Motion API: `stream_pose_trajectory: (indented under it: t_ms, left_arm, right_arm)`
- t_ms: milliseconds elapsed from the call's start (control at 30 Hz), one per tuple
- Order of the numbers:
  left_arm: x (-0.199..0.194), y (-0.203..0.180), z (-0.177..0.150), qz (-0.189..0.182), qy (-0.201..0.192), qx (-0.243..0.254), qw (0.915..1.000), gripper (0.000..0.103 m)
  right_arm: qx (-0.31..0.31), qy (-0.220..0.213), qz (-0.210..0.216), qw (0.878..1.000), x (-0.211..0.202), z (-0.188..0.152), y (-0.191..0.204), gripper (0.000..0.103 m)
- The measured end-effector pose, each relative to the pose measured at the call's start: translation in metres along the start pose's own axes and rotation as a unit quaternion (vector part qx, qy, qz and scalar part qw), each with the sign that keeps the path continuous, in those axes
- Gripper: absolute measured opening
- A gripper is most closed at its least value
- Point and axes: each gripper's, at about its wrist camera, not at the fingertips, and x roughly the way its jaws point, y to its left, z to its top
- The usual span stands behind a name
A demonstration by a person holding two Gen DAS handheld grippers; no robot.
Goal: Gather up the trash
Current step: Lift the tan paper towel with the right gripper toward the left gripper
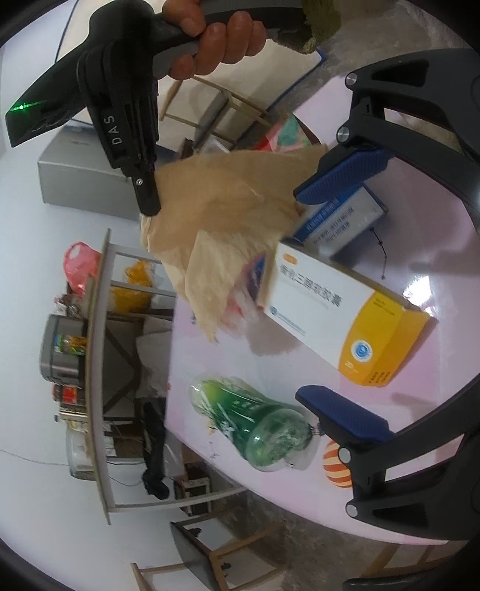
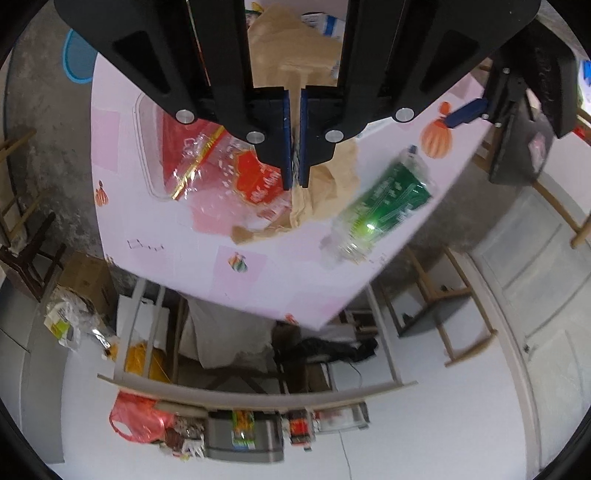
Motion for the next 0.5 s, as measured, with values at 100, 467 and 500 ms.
stream_pose_trajectory:
  t_ms: [100,467,500]
  left_arm:
    - [-0.011,-0.010,0.005,-0.004,-0.023,0.016,0.9996,0.094]
    - [-0.036,-0.045,0.007,-0.013,-0.058,0.057,0.9966,0.094]
    - [-0.038,-0.048,0.006,-0.015,-0.058,0.060,0.9964,0.094]
  right_arm:
    - [0.003,-0.018,0.023,1.000,-0.017,0.001,0.004,0.004]
    - [0.007,-0.075,0.062,0.995,-0.079,-0.018,0.012,0.004]
    - [0.011,-0.082,0.065,0.994,-0.086,-0.020,0.009,0.004]
